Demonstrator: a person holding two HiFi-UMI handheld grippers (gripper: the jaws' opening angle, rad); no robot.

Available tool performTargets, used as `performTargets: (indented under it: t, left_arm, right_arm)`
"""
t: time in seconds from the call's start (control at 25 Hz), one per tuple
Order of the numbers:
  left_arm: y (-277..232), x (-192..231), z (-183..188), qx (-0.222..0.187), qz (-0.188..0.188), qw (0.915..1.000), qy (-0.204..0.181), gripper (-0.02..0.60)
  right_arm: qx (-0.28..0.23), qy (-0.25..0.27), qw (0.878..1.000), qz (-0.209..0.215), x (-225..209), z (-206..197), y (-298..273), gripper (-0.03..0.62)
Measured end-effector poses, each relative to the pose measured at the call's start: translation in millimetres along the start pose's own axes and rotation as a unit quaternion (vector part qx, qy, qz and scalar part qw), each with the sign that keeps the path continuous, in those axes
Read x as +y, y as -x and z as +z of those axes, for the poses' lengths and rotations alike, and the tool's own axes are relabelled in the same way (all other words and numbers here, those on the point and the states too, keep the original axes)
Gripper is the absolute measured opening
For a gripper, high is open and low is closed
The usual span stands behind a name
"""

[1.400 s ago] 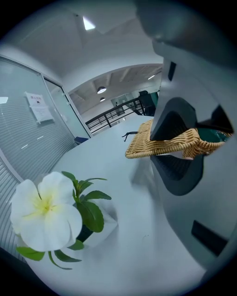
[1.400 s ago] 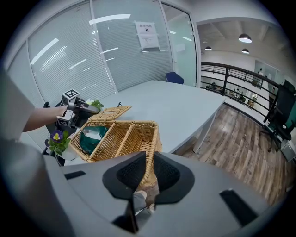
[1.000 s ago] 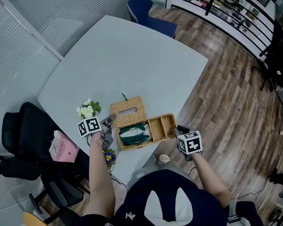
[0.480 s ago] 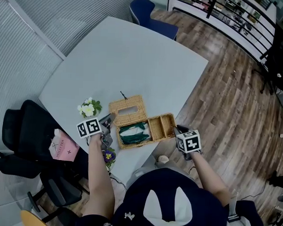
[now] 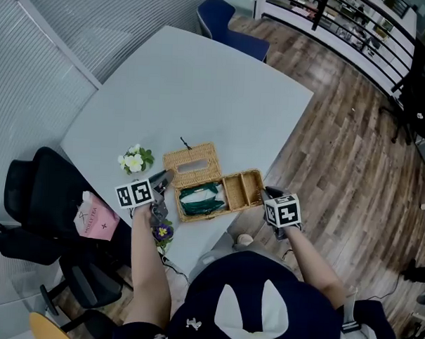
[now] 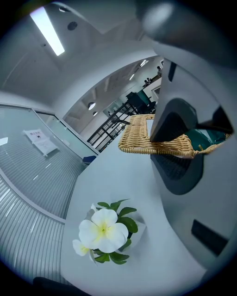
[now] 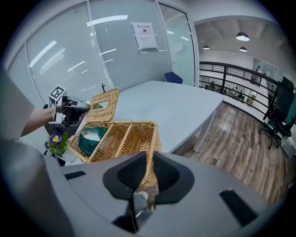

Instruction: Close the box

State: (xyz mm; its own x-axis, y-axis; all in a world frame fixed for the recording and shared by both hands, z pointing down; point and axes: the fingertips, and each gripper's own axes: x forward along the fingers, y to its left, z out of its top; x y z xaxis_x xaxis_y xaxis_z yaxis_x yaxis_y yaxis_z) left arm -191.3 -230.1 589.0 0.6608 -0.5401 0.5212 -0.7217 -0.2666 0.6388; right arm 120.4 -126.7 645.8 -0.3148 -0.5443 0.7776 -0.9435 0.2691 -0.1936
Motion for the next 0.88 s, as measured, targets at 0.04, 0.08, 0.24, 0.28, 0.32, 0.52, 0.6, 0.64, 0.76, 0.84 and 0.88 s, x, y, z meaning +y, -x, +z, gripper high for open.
performTargets:
  t: [0.04, 0.08, 0.24, 0.28, 0.32, 0.52, 0.6, 0.64, 0.76, 0.84, 0.88]
  left_arm:
    - [0.9, -1.0, 0.0, 0.0, -0.001, 1.0, -0.006, 0.092]
    - [1.9, -2.2, -0.2, 0.001, -0.002, 0.9999, -0.013, 0.092]
    - [7.2, -6.5, -2.1, 0.005, -0.005, 0.999, -0.044, 0.092]
    - [8.3, -6.3, -2.7, 0.006, -0.003, 0.9986, -0.052, 0.092]
    - [9.1, -5.4, -3.0, 0.007, 0.001, 0.9982, -0.059, 0.092]
    - [10.8, -6.9, -4.3, 0.009, 0.014, 0.9973, -0.072, 0.092]
    - [10.9, -10.2, -4.1, 0.007, 0.012, 0.9973, -0.072, 0.092]
    - [11.2, -10.9, -4.1, 0.006, 0.012, 0.9972, -0.074, 0.092]
    - [13.6, -9.7, -4.8, 0.006, 0.02, 0.9964, -0.082, 0.092]
    - [15.2, -10.6, -5.4, 0.008, 0.025, 0.9956, -0.09, 0.092]
    - [15.9, -11.6, -5.5, 0.009, 0.027, 0.9951, -0.095, 0.092]
  right_arm:
    - [0.0, -0.001, 1.0, -0.001, 0.1, 0.0, -0.2, 0.052]
    - [-0.001, -0.001, 1.0, -0.001, 0.2, 0.0, -0.2, 0.052]
    - [0.0, -0.002, 1.0, -0.003, 0.4, 0.2, -0.4, 0.052]
    - [-0.001, -0.002, 1.0, -0.003, 0.5, 0.2, -0.7, 0.052]
    - [-0.002, -0.002, 1.0, -0.003, 0.4, 0.4, -1.0, 0.051]
    - [-0.003, -0.001, 1.0, -0.004, -1.4, 1.5, -1.4, 0.051]
    - [-0.003, 0.0, 1.0, -0.004, -1.4, 1.4, -1.5, 0.051]
    - [-0.003, 0.0, 1.0, -0.003, -1.3, 1.6, -1.7, 0.051]
    - [-0.002, 0.003, 1.0, -0.003, -0.6, 2.5, -2.6, 0.051]
    - [-0.002, 0.004, 1.0, -0.004, -0.4, 3.3, -2.7, 0.051]
    - [-0.002, 0.004, 1.0, -0.004, -0.5, 3.7, -2.6, 0.051]
